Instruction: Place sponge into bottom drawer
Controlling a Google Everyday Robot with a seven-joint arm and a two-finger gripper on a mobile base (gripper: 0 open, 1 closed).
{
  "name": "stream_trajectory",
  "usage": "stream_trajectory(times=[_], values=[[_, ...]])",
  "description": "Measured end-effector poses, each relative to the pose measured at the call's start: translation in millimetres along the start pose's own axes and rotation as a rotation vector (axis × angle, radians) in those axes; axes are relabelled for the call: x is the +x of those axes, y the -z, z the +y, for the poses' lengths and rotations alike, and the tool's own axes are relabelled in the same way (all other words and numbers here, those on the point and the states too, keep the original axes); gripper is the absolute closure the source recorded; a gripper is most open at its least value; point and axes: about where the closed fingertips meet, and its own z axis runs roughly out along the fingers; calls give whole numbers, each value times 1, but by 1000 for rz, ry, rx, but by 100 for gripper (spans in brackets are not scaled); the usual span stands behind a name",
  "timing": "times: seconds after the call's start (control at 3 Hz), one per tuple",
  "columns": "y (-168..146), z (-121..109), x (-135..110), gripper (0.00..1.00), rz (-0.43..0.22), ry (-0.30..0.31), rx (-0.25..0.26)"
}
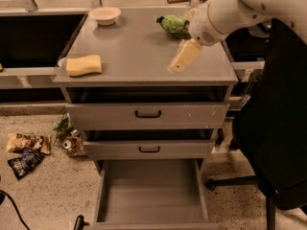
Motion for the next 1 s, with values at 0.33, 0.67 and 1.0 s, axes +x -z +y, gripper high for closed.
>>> stream_trajectory(times=[0.33, 0.67, 1.0], values=[[-33, -25, -31, 0, -98, 36, 12], [-69, -39, -66, 0, -197, 32, -7], [-69, -39, -66, 0, -197, 33, -7]])
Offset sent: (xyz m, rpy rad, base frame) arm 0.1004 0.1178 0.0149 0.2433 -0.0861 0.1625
